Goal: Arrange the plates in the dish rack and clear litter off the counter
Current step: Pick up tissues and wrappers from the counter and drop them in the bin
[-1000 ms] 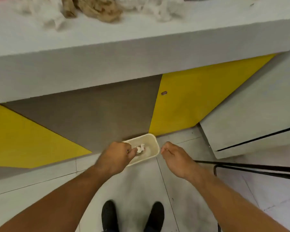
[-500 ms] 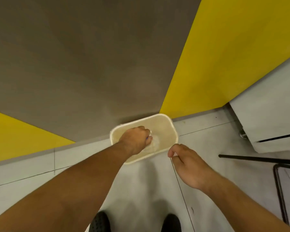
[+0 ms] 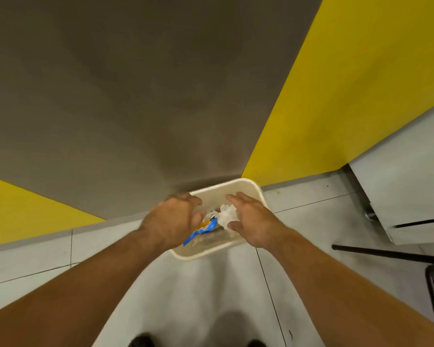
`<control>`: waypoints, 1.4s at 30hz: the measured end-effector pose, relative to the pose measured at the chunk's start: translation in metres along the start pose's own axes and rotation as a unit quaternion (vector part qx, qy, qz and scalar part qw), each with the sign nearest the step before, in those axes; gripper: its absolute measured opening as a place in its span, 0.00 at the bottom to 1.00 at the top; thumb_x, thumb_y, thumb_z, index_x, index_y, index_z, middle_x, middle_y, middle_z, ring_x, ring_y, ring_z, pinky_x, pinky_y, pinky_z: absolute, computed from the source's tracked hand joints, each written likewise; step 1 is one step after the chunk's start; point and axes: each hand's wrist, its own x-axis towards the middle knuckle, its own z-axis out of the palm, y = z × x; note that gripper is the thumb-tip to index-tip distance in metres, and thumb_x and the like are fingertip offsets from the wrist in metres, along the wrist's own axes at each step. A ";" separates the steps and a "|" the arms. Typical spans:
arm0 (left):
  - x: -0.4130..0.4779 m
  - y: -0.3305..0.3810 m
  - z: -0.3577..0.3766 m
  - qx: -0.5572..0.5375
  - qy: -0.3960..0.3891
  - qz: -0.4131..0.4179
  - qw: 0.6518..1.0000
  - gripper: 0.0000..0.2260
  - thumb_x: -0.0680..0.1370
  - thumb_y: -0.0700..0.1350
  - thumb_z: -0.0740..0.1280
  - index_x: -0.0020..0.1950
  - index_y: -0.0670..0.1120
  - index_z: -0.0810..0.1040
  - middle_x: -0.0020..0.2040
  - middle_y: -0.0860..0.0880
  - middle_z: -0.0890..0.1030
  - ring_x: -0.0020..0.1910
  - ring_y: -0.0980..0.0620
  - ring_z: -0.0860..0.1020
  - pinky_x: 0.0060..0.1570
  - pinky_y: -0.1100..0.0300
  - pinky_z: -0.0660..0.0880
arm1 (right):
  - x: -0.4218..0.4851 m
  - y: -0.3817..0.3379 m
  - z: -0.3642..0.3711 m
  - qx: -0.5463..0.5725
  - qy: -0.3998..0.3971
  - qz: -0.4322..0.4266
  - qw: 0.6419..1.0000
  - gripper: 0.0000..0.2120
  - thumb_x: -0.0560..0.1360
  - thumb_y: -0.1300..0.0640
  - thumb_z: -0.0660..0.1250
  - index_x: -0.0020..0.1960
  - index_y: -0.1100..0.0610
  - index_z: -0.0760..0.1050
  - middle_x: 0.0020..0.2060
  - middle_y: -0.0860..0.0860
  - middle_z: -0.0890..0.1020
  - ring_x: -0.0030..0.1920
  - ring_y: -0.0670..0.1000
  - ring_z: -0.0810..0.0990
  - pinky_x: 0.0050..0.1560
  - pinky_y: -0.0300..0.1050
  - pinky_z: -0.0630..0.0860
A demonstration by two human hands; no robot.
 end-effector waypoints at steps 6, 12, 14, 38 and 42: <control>-0.053 0.034 -0.082 -0.073 0.041 0.011 0.996 0.17 0.79 0.58 0.58 0.62 0.52 0.75 0.60 0.56 0.75 0.58 0.53 0.72 0.56 0.59 0.71 | -0.068 -0.017 -0.063 0.011 0.038 -0.001 0.999 0.25 0.77 0.46 0.66 0.72 0.46 0.65 0.68 0.46 0.71 0.66 0.50 0.68 0.64 0.45 0.67; -0.119 0.108 -0.211 -0.096 0.077 0.050 0.991 0.22 0.77 0.65 0.51 0.62 0.56 0.74 0.58 0.58 0.75 0.58 0.55 0.72 0.55 0.55 0.72 | -0.167 -0.067 -0.186 0.037 0.092 -0.038 0.994 0.19 0.78 0.41 0.60 0.67 0.44 0.69 0.64 0.43 0.73 0.64 0.46 0.69 0.62 0.44 0.69; -0.140 0.134 -0.262 -0.093 0.105 0.068 0.988 0.24 0.75 0.66 0.48 0.60 0.57 0.75 0.56 0.58 0.75 0.57 0.55 0.73 0.54 0.55 0.73 | -0.203 -0.085 -0.233 0.039 0.111 -0.046 0.992 0.18 0.78 0.41 0.59 0.66 0.44 0.71 0.63 0.42 0.73 0.63 0.45 0.69 0.59 0.40 0.68; -0.195 0.247 -0.598 -0.055 0.280 0.146 0.947 0.23 0.77 0.66 0.52 0.62 0.56 0.74 0.61 0.58 0.75 0.60 0.58 0.71 0.59 0.58 0.70 | -0.365 -0.238 -0.558 -0.026 0.311 -0.135 0.941 0.18 0.78 0.40 0.58 0.64 0.45 0.72 0.63 0.42 0.73 0.63 0.45 0.70 0.61 0.46 0.70; -0.163 0.238 -0.618 -0.045 0.278 0.147 0.948 0.21 0.78 0.63 0.53 0.63 0.54 0.74 0.61 0.56 0.75 0.60 0.56 0.72 0.59 0.56 0.70 | -0.348 -0.247 -0.579 -0.022 0.337 -0.128 0.932 0.16 0.79 0.44 0.60 0.64 0.46 0.73 0.61 0.43 0.75 0.60 0.44 0.71 0.59 0.40 0.68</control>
